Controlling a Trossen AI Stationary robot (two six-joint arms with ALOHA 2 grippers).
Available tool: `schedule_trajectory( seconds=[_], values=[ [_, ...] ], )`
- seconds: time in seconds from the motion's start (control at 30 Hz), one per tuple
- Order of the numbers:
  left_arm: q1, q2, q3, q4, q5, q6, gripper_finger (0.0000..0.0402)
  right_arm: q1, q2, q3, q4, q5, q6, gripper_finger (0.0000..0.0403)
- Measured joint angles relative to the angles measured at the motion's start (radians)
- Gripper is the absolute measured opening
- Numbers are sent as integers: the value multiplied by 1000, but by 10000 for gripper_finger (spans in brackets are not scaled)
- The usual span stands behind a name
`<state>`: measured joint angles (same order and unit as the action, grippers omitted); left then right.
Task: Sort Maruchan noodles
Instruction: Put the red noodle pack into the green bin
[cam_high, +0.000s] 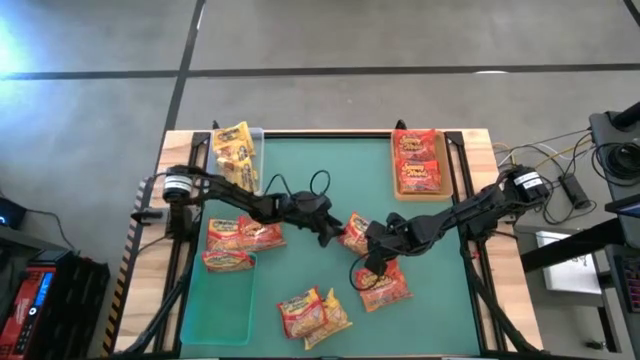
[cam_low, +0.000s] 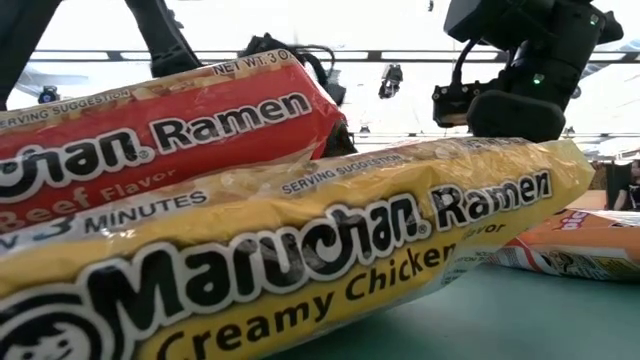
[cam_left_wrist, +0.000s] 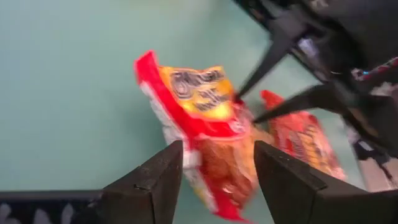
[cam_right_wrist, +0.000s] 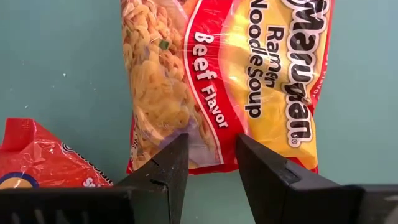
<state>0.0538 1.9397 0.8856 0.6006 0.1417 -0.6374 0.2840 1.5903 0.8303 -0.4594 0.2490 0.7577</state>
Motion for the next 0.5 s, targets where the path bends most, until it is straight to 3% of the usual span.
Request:
schedule_trajectory(
  seconds=[0.13, 0.3, 0.5],
  values=[
    [4, 61, 52, -50, 16, -32, 201, 0, 1, -2, 3, 12, -2, 127],
    [9, 129, 129, -60, 133, -46, 219, 2, 1, -11, 7, 28, -1, 127],
    [12, 164, 195, -107, 156, -37, 228, 3, 2, -17, 7, 34, -2, 127]
  ],
)
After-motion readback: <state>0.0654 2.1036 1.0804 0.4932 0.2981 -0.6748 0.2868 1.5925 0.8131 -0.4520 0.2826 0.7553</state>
